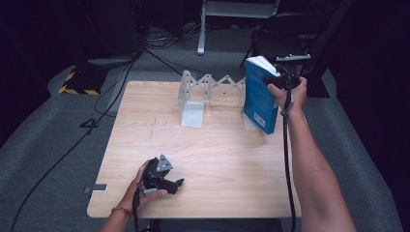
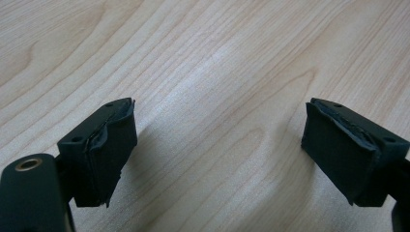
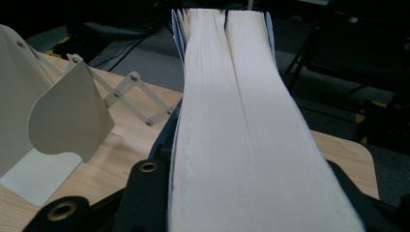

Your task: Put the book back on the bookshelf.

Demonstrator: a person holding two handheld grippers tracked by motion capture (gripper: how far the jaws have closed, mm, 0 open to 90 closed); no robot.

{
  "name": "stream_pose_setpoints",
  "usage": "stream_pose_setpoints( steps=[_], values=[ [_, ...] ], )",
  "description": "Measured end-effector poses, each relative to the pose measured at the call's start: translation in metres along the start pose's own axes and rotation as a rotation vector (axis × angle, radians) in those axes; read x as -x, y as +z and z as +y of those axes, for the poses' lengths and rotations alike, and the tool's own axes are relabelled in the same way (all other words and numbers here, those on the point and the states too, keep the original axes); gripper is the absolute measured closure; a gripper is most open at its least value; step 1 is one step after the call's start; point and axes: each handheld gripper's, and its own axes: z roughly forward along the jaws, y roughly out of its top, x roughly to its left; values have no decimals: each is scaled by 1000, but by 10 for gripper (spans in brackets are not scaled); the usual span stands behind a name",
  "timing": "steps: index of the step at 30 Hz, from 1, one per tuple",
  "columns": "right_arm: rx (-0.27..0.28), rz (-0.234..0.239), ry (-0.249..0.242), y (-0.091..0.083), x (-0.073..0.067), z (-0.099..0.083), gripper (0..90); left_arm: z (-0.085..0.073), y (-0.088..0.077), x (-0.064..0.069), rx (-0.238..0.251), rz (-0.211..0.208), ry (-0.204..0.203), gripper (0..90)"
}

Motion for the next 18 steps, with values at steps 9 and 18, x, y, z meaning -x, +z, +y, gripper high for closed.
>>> stream_pose_setpoints(
  steps=[9,18],
  values=[
    [34,-30,15,1,2,-4,604,0,0,0,0,-1,4,128],
    [53,-39,14,-9,9,-21,599,0,0,0,0,-1,5,128]
  ],
)
